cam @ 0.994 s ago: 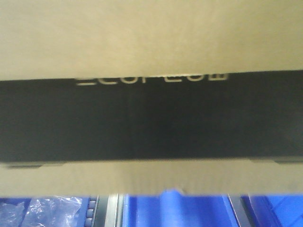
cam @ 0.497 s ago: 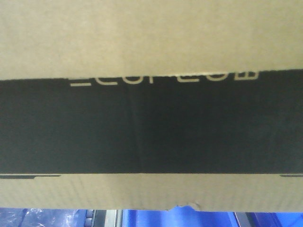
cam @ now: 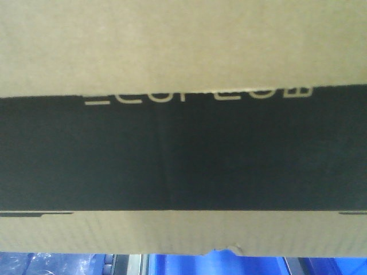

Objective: Grab box from left shelf to table start
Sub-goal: 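Lift the box with both grippers and pull it off the shelf, then hold the box with both grippers while the base turns away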

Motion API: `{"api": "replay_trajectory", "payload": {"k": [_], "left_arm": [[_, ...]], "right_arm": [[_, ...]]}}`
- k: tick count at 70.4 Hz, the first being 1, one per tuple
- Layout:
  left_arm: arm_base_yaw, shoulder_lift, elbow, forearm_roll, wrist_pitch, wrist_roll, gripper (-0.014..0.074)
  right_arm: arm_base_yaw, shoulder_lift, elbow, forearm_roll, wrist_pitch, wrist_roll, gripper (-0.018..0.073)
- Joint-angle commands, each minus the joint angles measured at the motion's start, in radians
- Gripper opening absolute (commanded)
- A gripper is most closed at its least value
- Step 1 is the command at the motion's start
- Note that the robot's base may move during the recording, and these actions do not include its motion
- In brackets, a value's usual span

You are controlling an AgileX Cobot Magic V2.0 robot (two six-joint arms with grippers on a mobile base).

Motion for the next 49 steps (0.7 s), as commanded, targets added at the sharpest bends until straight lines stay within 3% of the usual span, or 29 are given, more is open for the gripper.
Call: {"api": "replay_trajectory", "payload": {"k": [1, 49], "left_arm": [[-0.005, -0.01, -0.037, -0.004, -0.134, -0.03, -0.0096], [-0.005, -0.01, -0.037, -0.006, -0.134, -0.03, -0.0096]], "right_arm": [[0.003, -0.006, -0.032, 0.057, -0.089, -0.018, 0.006], [0.003, -0.006, -0.032, 0.057, -0.089, -0.018, 0.006]]}}
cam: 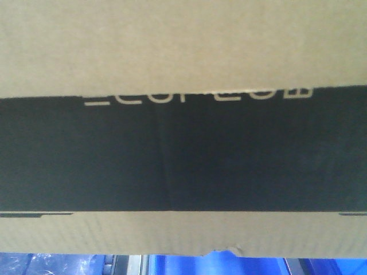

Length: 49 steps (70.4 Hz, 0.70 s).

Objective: Grab box from left shelf to table start
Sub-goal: 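Hold the box with both grippers while the base turns away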

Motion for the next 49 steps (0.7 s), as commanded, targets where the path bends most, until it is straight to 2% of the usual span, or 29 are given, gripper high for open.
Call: {"api": "replay_trajectory", "payload": {"k": [1, 49], "left_arm": [[-0.005, -0.01, -0.037, -0.006, -0.134, -0.032, -0.0096], [-0.005, -0.01, -0.037, -0.006, -0.134, -0.032, -0.0096]], "right_arm": [[0.003, -0.006, -0.032, 0.057, -0.091, -0.018, 0.006], [0.003, -0.006, -0.032, 0.057, -0.091, -0.018, 0.006]]}}
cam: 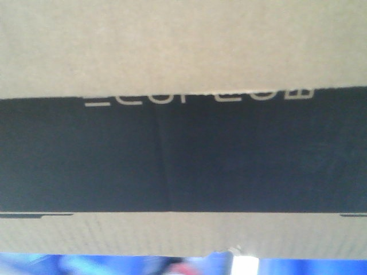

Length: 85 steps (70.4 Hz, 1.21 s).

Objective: Grab box from left shelf to table start
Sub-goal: 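Hold the box with both grippers while the base turns away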

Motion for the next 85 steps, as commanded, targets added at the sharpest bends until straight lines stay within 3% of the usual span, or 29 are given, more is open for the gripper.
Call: {"api": "replay_trajectory", "payload": {"k": [1, 85], "left_arm": [[-0.005, -0.01, -0.037, -0.004, -0.134, -0.032, -0.0096], [-0.005, -0.01, -0.037, -0.004, -0.134, -0.032, -0.0096]], "right_arm": [[0.003, -0.006, -0.032, 0.059, -0.094, -0.02, 0.006], [0.002, -0.006, -0.032, 0.059, -0.093, -0.02, 0.006]]}}
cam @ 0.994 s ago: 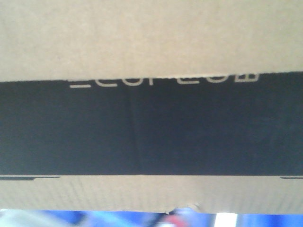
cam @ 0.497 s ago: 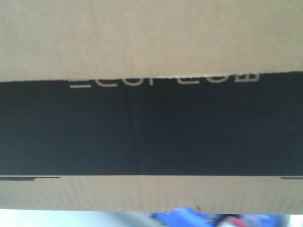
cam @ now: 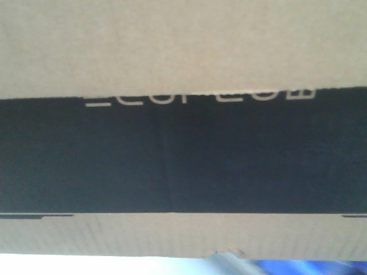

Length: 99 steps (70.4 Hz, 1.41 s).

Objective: Grab box from left shelf to table start
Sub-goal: 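Hold the box with both grippers while the base turns away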

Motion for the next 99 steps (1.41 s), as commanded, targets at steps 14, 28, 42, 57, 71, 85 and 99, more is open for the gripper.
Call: {"api": "replay_trajectory", "payload": {"k": [14, 28, 42, 57, 71, 85, 99], "left_arm": [[-0.005, -0.01, -0.037, -0.004, -0.134, -0.034, -0.0096], [-0.005, -0.01, -0.037, -0.004, -0.134, -0.034, -0.0096], [-0.005, -0.01, -0.037, -0.008, -0.134, -0.034, -0.0096], [-0.005, -0.01, -0.037, -0.008, -0.134, -0.034, -0.0096], [-0.005, -0.01, -0.037, -0.012, -0.134, -0.034, -0.0096], [-0.005, -0.01, -0.037, -0.012, -0.134, -0.034, -0.0096], [-0.005, -0.01, -0.037, -0.012, -0.134, -0.034, -0.0096]], "right_arm": [[0.002, -0.004, -0.032, 0.059, -0.095, -0.02, 0.006], [0.002, -0.004, -0.032, 0.059, -0.095, -0.02, 0.006], [0.002, -0.004, -0.032, 0.059, -0.095, -0.02, 0.006], [0.002, -0.004, -0.032, 0.059, -0.095, -0.02, 0.006], [0.002, -0.004, -0.032, 0.059, -0.095, -0.02, 0.006], [0.002, -0.004, -0.032, 0.059, -0.095, -0.02, 0.006], [0.002, -0.004, -0.032, 0.059, -0.095, -0.02, 0.006]]}}
